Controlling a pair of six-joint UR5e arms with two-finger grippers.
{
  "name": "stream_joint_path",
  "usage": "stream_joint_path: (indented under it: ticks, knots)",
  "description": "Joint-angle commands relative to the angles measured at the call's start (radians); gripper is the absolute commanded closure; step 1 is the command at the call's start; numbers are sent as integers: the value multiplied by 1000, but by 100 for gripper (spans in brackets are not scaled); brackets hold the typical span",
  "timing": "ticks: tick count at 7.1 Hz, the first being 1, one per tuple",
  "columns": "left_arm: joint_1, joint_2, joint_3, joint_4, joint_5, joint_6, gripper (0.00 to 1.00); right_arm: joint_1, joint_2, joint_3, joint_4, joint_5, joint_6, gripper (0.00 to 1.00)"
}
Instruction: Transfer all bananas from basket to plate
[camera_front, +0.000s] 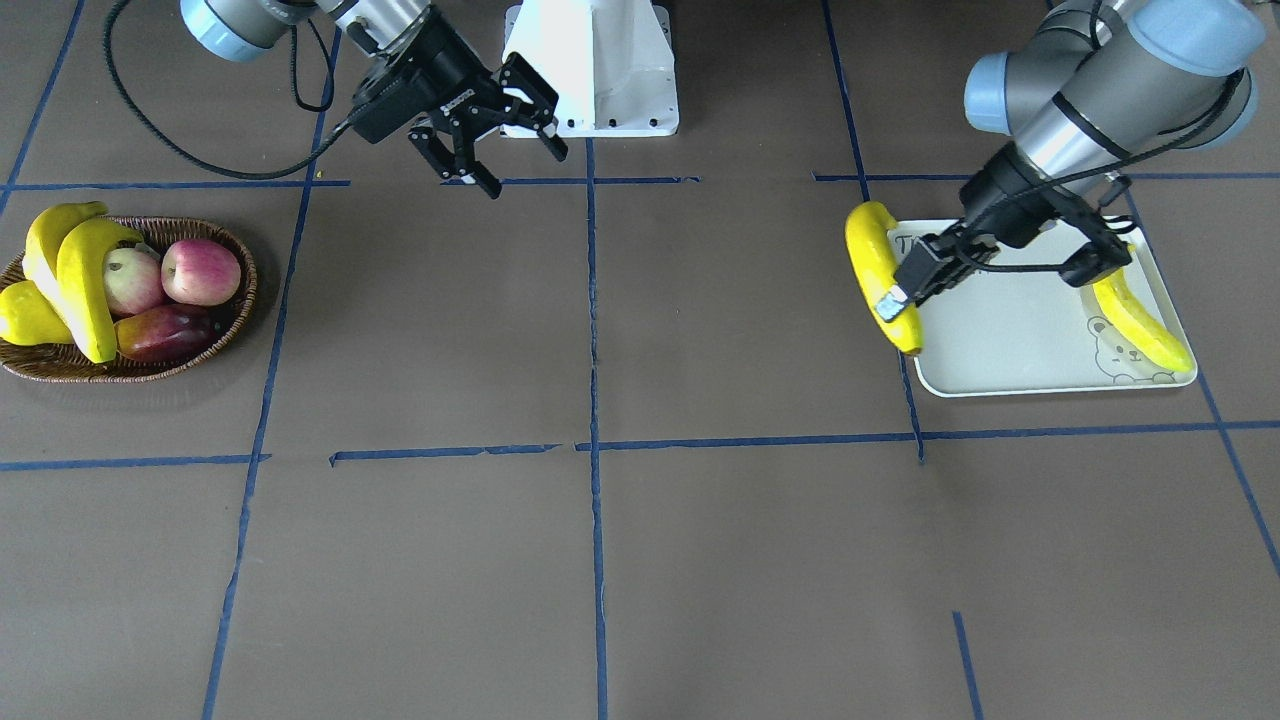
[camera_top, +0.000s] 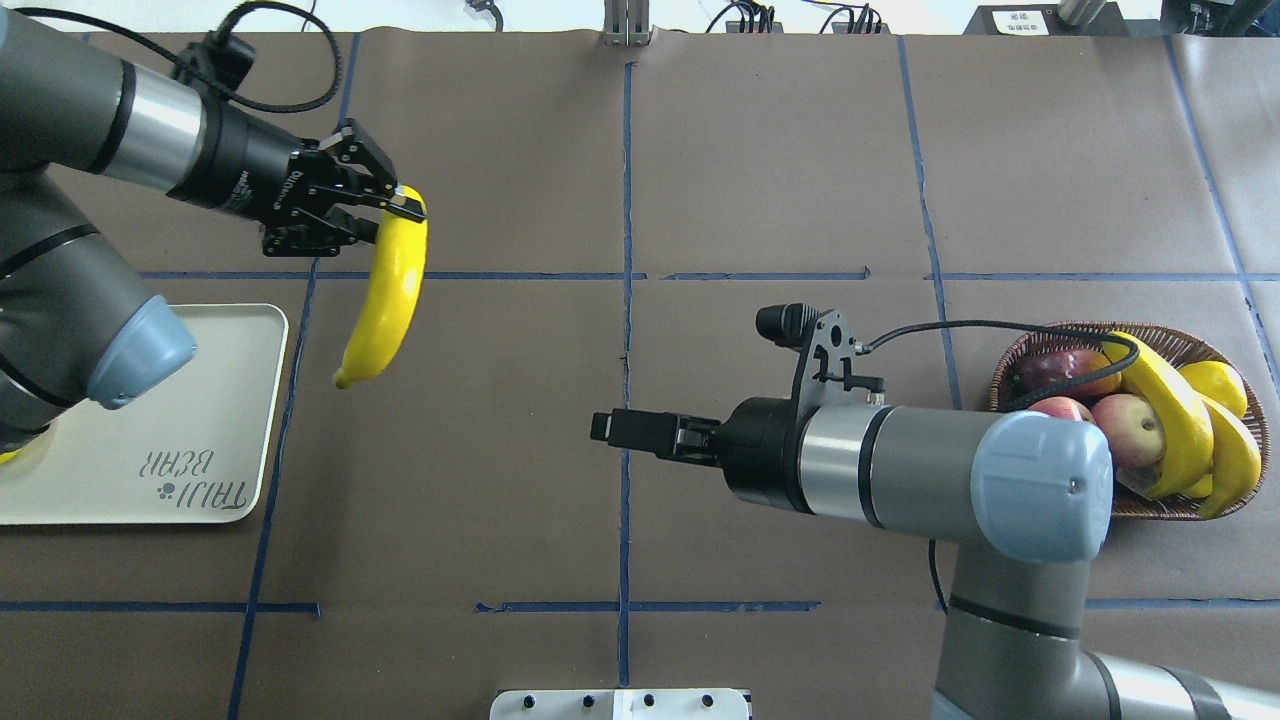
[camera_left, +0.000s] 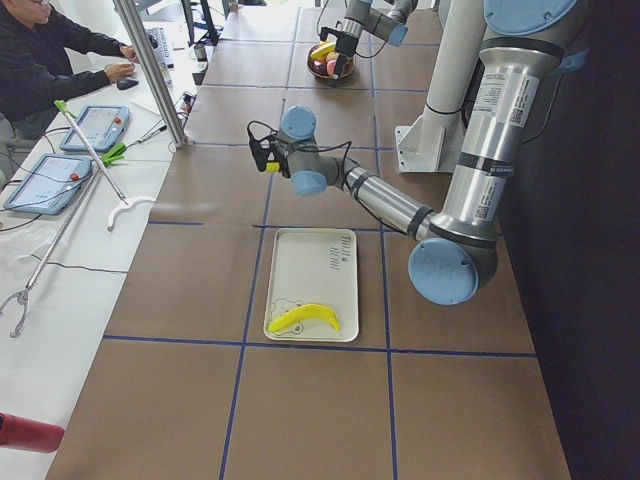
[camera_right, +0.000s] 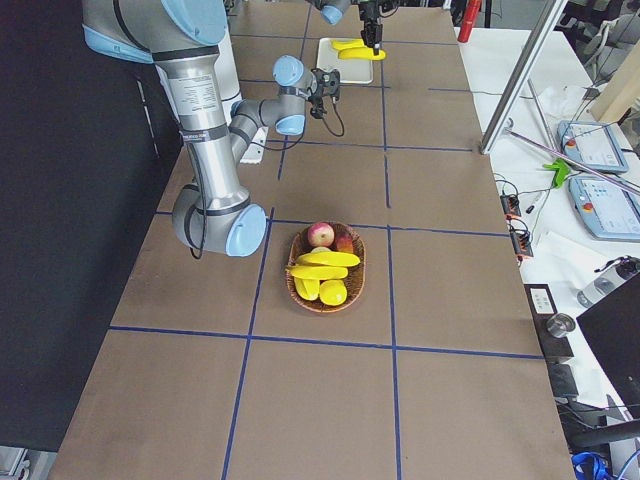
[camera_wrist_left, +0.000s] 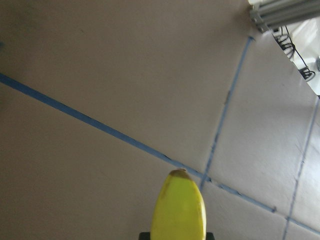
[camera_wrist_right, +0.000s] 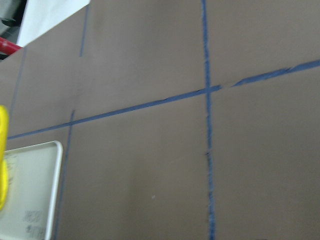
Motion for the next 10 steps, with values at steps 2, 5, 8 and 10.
stream_joint_path:
  ticks: [2,5,8,10]
  knots:
    - [50,277,6,4,228,243,100,236,-41,7,-286,210,-264,1]
    - [54,273,129,5,242,274,100,277,-98,11,-276,221,-288,1]
    - [54,284,138,3,240,305,2,305,-100,10,-277,236,-289,1]
    - [40,294,117,3,225,417,1,343,-121,5,-279,276,-304,1]
